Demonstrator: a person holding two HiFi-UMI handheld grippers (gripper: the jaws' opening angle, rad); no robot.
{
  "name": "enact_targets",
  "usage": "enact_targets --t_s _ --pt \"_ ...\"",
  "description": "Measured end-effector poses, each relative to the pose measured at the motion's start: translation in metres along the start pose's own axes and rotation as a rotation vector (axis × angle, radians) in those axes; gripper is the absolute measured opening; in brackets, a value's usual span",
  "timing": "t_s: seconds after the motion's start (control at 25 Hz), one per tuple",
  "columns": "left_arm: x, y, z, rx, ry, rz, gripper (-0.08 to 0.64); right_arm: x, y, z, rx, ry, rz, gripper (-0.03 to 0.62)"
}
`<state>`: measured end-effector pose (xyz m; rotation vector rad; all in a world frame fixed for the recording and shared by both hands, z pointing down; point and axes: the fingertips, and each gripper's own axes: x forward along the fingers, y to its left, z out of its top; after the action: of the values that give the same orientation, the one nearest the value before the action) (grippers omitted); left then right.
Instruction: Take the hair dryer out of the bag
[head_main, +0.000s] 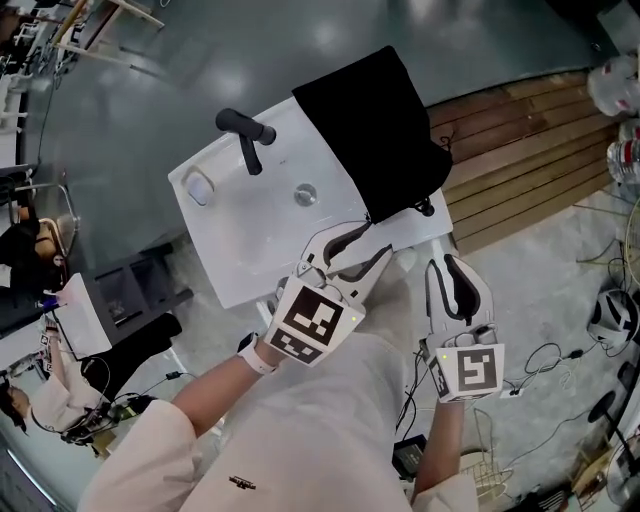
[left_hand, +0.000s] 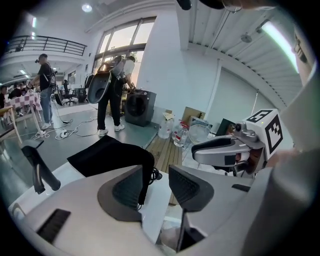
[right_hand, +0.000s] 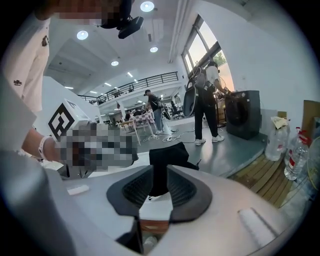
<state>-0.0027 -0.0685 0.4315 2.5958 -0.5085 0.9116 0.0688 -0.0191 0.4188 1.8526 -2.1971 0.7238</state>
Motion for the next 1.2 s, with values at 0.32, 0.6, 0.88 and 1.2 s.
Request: enact_targets --t_s 0.32,0.6,0.88,1.2 --pt "0.046 0.010 -0.020 0.136 0.061 0.047 0.200 0.023 -0.011 -0.017 -0.016 0.015 0.041 0.095" --pt "0.089 0.031 -0.043 0.222 0.134 0.122 0.232 0.037 -0.032 -0.032 -0.010 0.020 0.030 0.095" --pt "0.114 0.033 -0.057 0.331 0.197 0.112 0.268 0.046 -0.037 -0.045 0.016 0.033 0.026 0.095" --pt "0.130 0.052 -0.058 0.369 0.204 0.213 0.185 0.057 -0.040 -0.052 0.029 0.045 0.026 0.095"
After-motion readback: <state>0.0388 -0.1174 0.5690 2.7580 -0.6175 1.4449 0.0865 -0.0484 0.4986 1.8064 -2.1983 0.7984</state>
